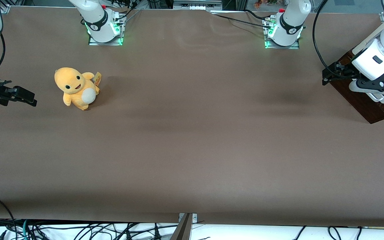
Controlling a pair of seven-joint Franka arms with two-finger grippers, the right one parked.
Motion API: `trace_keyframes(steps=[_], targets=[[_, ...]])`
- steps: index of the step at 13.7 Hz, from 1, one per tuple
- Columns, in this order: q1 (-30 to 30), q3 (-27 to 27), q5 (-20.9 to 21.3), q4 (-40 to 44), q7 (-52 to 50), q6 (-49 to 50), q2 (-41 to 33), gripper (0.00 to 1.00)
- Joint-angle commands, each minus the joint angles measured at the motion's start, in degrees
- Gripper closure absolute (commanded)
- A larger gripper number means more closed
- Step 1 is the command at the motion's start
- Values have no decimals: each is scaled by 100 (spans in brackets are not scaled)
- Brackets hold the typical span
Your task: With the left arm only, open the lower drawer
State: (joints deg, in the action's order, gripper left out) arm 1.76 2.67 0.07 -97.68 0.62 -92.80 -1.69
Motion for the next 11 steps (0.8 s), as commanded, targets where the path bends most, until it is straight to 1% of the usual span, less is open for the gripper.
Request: trace_keyframes(steps=[1,7,9,11], targets=[[-9,-3,-104,179,17,131,81,0],[9,6,-51,179,-10,140,107,0],[17,6,-42,179,-10,157,308,0],[35,6,-77,188,-10,228,335,0]])
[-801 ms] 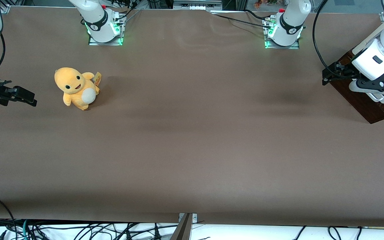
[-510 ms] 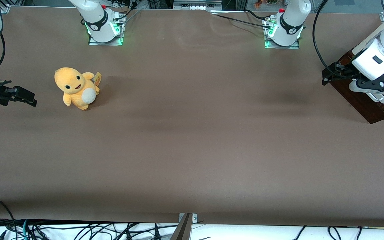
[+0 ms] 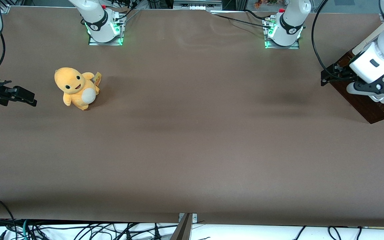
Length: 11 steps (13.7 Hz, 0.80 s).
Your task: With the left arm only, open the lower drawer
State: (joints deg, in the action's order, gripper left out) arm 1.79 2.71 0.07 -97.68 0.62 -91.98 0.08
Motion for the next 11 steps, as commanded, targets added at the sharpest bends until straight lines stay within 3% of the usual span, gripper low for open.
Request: trace_keyframes(steps=[1,11], targets=[[32,1,-95,240,-1,145,185,0],[128,1,10,530,-44,418,599,0]])
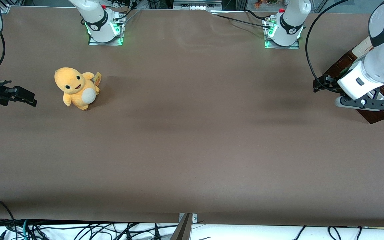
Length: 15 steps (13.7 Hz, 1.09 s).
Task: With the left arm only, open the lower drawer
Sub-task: 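Swing the open left gripper over to the drawer's white bar handle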
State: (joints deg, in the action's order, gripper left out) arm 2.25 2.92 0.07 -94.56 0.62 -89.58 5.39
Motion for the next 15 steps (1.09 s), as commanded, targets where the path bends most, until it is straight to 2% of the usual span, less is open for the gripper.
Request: trace_keyframes(steps=[1,5,7,10,13,15], targets=[[100,-19,71,219,-71,178,85,0],[153,59,923,192,-702,212,287,0],[257,77,1283,184,-1132,658,436,0],[407,104,2074,157,-1494,993,761,0],[487,104,2838,166,-1871,1722,1323,0],[627,104,3426,166,-2581,2188,1832,0]])
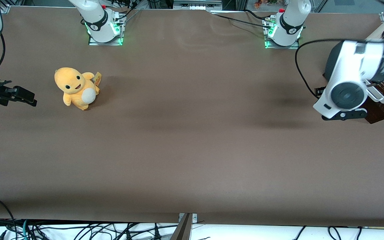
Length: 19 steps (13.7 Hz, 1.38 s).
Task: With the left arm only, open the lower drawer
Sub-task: 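Swing the open left gripper over to the drawer's white bar handle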
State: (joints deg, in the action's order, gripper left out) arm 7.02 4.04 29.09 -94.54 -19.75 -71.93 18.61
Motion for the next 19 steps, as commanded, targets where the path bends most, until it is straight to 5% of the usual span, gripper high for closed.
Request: trace_keyframes(steps=[1,10,14,19], targets=[[194,-8,789,155,-817,574,738,0],[124,-43,1916,-82,-3956,935,2181,0],[-288,-52,2802,-530,-4046,874,2331,0],[-869,-26,2840,-723,-4002,453,2349,4]])
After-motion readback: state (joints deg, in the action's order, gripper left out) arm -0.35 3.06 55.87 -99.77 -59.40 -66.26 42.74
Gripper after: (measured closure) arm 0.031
